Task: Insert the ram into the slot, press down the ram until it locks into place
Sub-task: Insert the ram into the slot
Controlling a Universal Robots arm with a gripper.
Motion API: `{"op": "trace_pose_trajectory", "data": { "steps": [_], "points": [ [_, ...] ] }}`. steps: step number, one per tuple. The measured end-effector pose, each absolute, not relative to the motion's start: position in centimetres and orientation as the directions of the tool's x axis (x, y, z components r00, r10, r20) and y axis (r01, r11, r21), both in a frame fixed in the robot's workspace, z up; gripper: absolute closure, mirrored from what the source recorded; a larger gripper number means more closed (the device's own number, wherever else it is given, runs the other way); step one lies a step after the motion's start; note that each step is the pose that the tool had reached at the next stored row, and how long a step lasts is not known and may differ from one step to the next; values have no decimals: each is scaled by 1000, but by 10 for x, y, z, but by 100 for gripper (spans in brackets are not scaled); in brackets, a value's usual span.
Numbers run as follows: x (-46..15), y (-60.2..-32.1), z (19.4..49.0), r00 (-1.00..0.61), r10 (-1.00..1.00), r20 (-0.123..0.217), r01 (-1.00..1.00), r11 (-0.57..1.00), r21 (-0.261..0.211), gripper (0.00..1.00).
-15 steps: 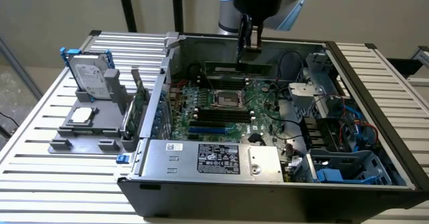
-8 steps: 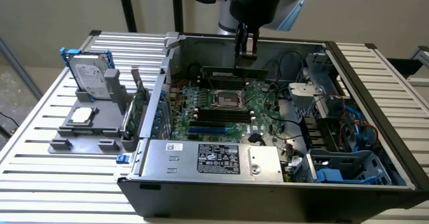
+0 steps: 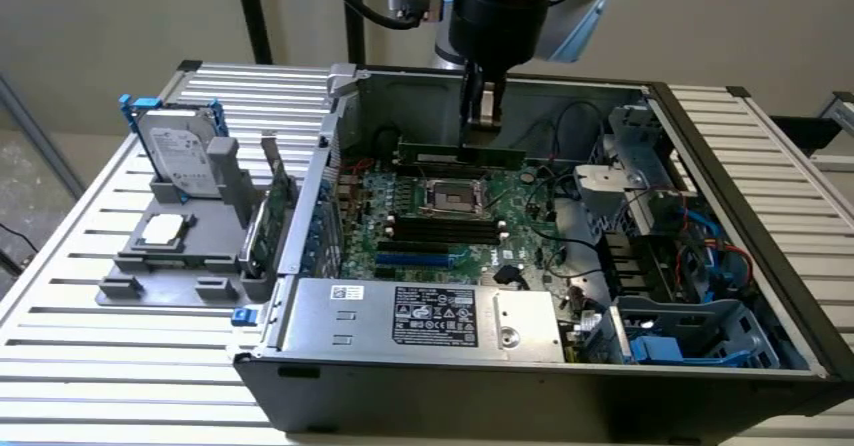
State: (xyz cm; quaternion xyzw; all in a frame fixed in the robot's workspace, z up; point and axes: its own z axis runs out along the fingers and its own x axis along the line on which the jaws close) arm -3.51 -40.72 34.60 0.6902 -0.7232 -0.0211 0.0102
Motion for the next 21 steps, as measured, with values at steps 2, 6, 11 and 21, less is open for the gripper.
{"op": "trace_pose_trajectory", "data": {
  "steps": [2, 6, 11, 21],
  "points": [
    [-37, -407, 342, -47, -999, -14, -998, 46, 45, 86],
    [-39, -407, 335, -47, -999, -14, -998, 46, 45, 86],
    [-40, -408, 326, -47, -999, -14, -998, 46, 45, 86],
    [-40, -409, 308, -47, -999, -15, -998, 46, 45, 86]
  ]
}}
